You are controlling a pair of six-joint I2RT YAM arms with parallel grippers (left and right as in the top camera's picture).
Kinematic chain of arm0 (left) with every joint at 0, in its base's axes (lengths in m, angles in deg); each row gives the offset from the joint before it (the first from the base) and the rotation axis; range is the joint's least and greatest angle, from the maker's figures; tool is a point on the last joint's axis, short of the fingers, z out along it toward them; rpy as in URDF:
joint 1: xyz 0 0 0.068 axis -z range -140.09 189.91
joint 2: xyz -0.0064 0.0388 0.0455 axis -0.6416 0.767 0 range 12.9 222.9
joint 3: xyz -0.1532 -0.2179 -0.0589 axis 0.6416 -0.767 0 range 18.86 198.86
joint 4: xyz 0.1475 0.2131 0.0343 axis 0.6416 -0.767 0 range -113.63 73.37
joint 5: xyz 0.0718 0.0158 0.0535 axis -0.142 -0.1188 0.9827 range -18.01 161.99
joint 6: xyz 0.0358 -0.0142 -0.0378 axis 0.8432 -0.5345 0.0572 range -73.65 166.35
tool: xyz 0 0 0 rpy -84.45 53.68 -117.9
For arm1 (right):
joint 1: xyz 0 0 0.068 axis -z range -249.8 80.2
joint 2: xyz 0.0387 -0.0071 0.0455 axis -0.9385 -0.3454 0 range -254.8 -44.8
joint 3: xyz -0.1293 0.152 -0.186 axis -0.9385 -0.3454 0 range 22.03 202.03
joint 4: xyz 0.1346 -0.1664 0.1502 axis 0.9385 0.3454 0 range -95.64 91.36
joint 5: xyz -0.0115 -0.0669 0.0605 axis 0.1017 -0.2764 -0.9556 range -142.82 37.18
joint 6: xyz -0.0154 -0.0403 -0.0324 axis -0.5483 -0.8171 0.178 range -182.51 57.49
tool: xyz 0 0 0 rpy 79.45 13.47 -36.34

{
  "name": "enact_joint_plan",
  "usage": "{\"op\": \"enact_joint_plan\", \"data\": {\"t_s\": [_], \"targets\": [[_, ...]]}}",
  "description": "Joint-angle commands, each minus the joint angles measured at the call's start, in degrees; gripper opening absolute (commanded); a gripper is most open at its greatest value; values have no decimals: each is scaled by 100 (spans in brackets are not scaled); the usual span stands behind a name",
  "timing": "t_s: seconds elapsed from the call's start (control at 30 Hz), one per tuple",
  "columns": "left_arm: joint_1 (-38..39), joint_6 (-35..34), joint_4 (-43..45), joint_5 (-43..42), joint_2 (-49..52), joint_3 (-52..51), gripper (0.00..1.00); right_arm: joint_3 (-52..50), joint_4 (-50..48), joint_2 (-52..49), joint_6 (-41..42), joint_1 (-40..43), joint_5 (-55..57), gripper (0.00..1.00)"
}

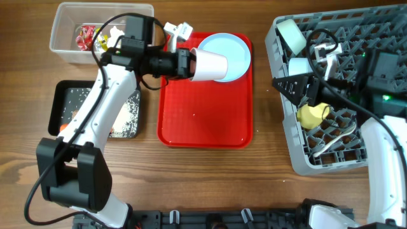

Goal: Sort waste into correct bins and load items into the dishwasher rack
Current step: 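Grasp the pink cup on the red tray with the left gripper, then hand the pink cup from the left gripper to the right gripper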

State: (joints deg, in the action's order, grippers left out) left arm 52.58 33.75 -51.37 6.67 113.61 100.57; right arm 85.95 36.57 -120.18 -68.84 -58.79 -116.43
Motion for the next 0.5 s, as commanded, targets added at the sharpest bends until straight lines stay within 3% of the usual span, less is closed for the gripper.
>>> {"op": "enact_joint_plan", "data": {"t_s": [0.0, 0.2, 0.47], "targets": [[31, 695, 2, -1578, 24, 4, 4, -487, -822, -52, -164, -232, -2004, 100], [321, 791, 26, -1545, 24, 4, 4, -844, -2369, -173, 855, -741, -2094, 100], [789, 789, 24, -914, 35, 4, 4, -848, -3421, -179, 1757, -1261, -1716, 100]]}}
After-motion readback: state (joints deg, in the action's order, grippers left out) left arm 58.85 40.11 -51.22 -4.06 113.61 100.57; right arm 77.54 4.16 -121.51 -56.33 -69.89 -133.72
